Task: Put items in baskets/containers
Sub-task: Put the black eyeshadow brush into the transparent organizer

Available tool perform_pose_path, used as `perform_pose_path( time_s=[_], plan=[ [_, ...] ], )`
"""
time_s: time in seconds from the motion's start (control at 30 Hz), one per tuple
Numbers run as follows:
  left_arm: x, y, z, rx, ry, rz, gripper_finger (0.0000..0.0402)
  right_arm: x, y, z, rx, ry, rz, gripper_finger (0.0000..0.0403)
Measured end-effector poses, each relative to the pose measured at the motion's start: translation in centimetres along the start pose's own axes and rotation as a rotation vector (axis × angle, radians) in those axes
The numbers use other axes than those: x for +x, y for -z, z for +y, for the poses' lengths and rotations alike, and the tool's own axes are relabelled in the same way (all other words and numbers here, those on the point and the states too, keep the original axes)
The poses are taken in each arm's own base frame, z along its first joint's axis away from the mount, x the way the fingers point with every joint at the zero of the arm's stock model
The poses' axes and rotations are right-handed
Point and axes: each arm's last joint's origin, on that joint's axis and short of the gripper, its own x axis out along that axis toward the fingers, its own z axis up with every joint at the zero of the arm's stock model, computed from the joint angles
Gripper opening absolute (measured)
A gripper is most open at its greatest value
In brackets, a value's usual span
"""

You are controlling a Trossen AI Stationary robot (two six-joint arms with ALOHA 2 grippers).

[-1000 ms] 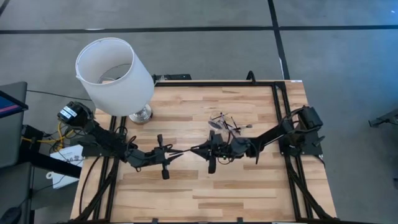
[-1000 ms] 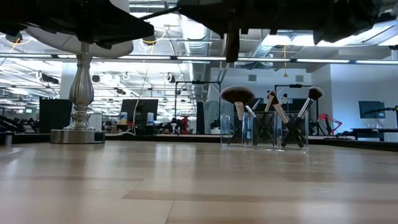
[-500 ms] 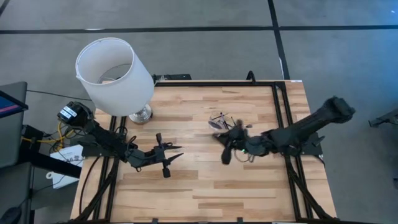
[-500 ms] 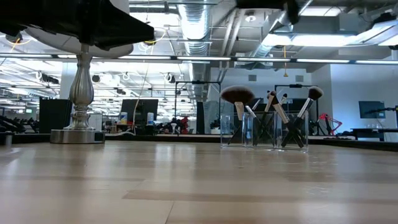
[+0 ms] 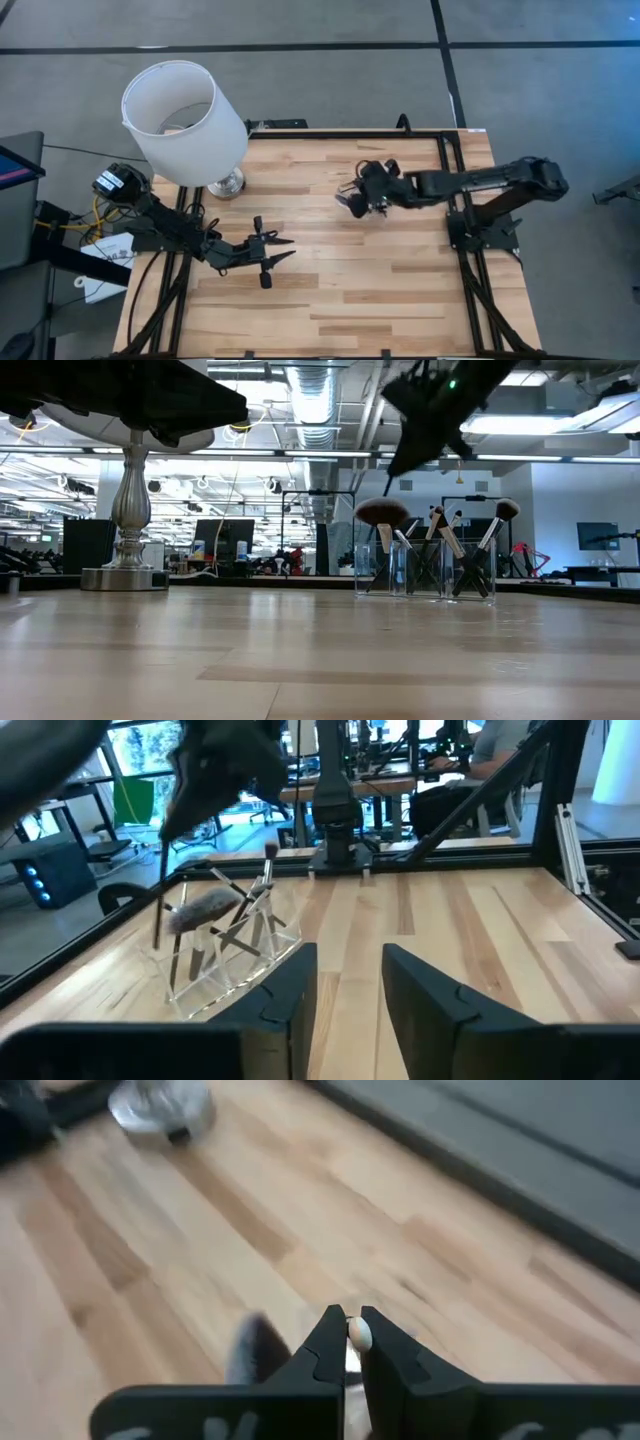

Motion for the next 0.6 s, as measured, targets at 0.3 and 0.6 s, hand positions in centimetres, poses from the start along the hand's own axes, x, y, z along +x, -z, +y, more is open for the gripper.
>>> perform_pose_path(
  time_s=[0.3,0.6],
  plan=[
    [0.0,0.0,0.0,0.0,0.001,0.0,0.011,4.0,0.6,-1.3,0.011,0.021,0.144,0.0021],
    [-0.7,-1.5,0.9,-0.024,-0.064,-0.022,0.0084,3.9,0.9,-1.0,-0.011,-0.009,0.197,0.0082]
  ],
)
